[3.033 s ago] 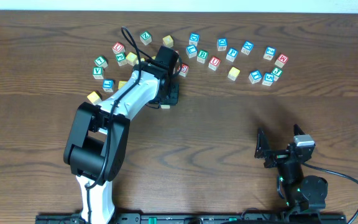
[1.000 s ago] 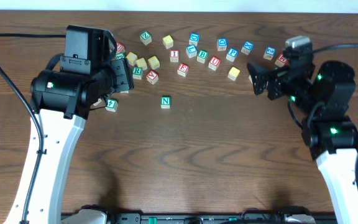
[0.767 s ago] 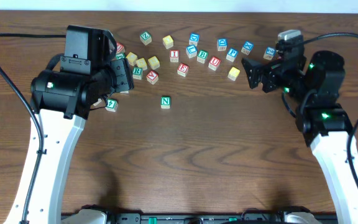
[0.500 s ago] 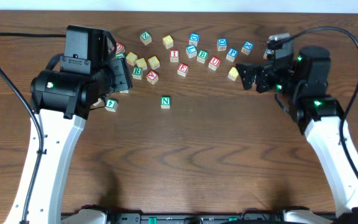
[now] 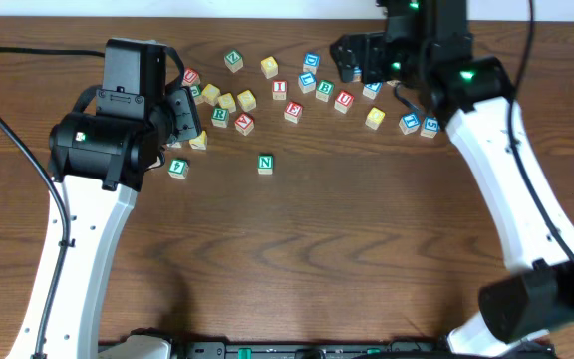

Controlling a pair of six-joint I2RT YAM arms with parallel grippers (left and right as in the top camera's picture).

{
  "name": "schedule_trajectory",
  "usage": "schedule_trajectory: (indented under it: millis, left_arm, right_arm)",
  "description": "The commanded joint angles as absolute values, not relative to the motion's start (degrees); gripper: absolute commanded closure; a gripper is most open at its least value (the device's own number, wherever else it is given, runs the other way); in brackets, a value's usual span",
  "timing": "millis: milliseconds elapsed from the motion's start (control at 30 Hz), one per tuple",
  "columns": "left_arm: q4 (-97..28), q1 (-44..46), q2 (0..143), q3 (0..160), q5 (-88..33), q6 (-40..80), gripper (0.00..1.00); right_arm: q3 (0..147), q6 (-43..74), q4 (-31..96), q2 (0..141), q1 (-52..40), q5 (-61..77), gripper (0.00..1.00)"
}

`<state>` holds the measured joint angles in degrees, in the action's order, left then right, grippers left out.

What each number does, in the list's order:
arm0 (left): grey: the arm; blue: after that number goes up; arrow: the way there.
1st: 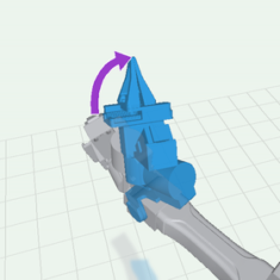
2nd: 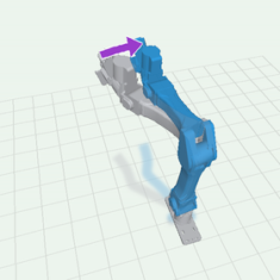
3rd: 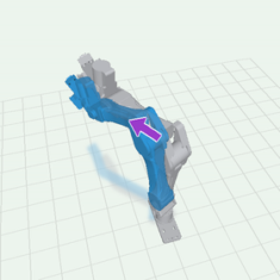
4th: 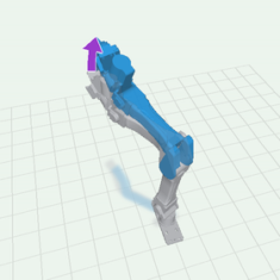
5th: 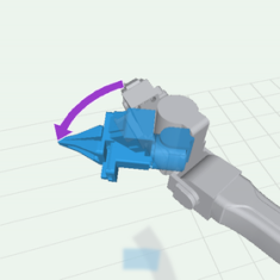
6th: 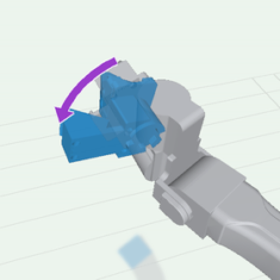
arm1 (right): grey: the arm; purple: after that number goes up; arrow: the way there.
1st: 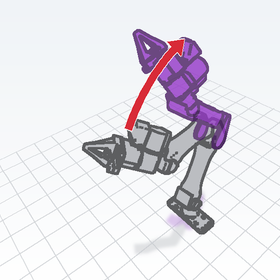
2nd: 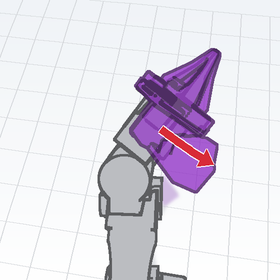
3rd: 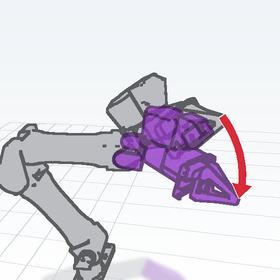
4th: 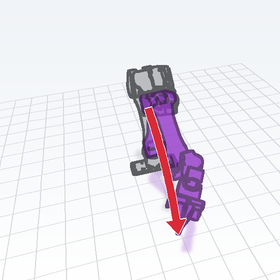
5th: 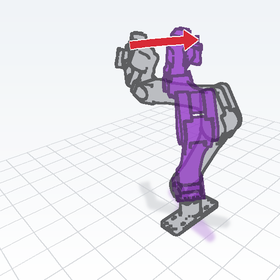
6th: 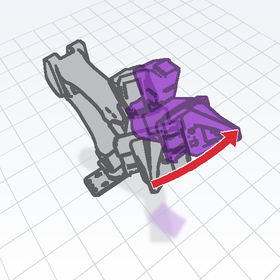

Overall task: Spell out NEURIPS
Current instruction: 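Retract the left gripper and reach the right gripper toward the red E block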

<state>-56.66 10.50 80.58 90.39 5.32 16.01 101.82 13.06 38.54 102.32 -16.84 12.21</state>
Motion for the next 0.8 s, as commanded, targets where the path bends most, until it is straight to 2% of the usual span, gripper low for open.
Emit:
schedule_trajectory:
  millis: [0,100,367,467,667,700,767]
  left_arm:
    - [-56.4,10.24,80.38,90.45,7.7,14.68,0.35]
    - [-56.51,10.24,80.73,90.45,9.89,14.68,0.35]
    - [-56.45,7.86,83.11,90.43,10.13,14.7,0.35]
    - [-56.4,7.25,84.4,90.43,10.17,14.68,0.35]
    - [-54.76,4.05,85.49,90.43,10.17,14.68,0.35]
    - [-54.54,2.83,85.49,90.43,10.17,14.68,0.34]
    - [-54.57,1.43,85.52,90.43,10.15,14.7,0.35]
  right_arm:
    - [103.61,20.38,39.68,107.0,-18.48,6.98,0.01]
    - [103.61,23.92,40.73,109.27,-19.16,3.07,0.01]
    - [103.44,23.2,42.22,111.02,-19.81,2.92,0.01]
    - [103.26,24.14,40.45,111.68,-19.94,3.6,0.11]
    - [103.28,33.3,35.68,116.36,-22.52,3.57,0.18]
    - [103.28,34.72,34.5,117.75,-23.49,3.38,0.23]
    - [103.28,35.7,32.62,119.85,-24.71,3.29,0.27]
